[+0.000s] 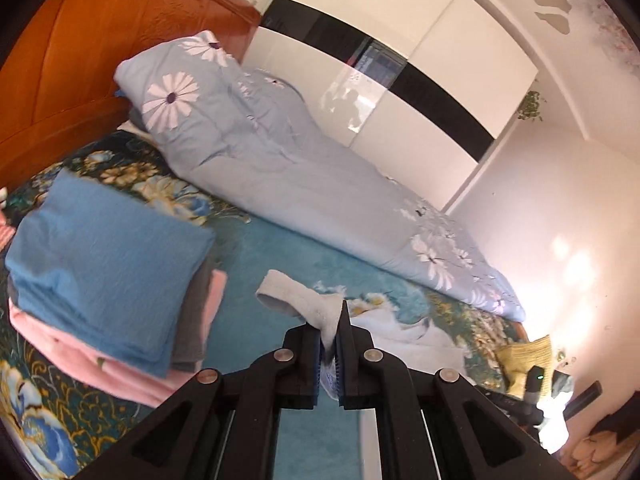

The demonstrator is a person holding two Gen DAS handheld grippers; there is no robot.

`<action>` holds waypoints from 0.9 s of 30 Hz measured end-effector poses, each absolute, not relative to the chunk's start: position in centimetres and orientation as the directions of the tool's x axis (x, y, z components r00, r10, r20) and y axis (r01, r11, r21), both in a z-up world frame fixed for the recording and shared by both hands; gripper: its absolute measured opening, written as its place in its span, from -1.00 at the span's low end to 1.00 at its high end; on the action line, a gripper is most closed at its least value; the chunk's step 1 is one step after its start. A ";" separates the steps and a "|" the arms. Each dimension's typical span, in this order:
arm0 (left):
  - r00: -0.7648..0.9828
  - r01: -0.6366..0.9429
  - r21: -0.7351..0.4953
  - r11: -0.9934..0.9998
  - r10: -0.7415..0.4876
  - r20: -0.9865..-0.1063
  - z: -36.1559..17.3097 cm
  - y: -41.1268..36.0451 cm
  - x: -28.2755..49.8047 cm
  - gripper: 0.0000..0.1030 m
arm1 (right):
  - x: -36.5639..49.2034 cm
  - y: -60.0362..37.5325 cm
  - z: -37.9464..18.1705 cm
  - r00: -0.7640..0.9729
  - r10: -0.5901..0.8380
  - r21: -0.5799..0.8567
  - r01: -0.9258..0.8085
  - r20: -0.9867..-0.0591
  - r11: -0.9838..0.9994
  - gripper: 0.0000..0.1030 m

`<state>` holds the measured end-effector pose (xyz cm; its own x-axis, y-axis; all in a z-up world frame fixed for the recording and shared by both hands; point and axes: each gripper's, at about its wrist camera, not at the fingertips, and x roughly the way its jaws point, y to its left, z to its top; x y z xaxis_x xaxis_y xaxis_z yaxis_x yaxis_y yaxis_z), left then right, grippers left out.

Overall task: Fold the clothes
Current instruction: 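Grasp the other sleeve cuff near the clothes stack with the left tool, then fold the held sleeve across the sweatshirt body with the left tool and open it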

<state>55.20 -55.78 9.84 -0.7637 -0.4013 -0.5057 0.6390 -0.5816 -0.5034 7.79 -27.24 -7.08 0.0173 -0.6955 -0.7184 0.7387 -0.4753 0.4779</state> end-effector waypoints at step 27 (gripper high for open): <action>-0.564 0.391 -0.349 -0.852 0.078 -0.822 -6.8 -38.4 8.6 -0.88 | -0.8 -17.4 -10.3 -0.050 -0.685 0.498 0.648 -0.727 -0.576 -0.28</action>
<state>8.58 -38.40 -6.78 -0.5640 0.0782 -0.8221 0.3906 -0.8518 -0.3490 -0.76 -17.38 -10.31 -0.0499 -0.6849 -0.7270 0.6479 -0.5761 0.4983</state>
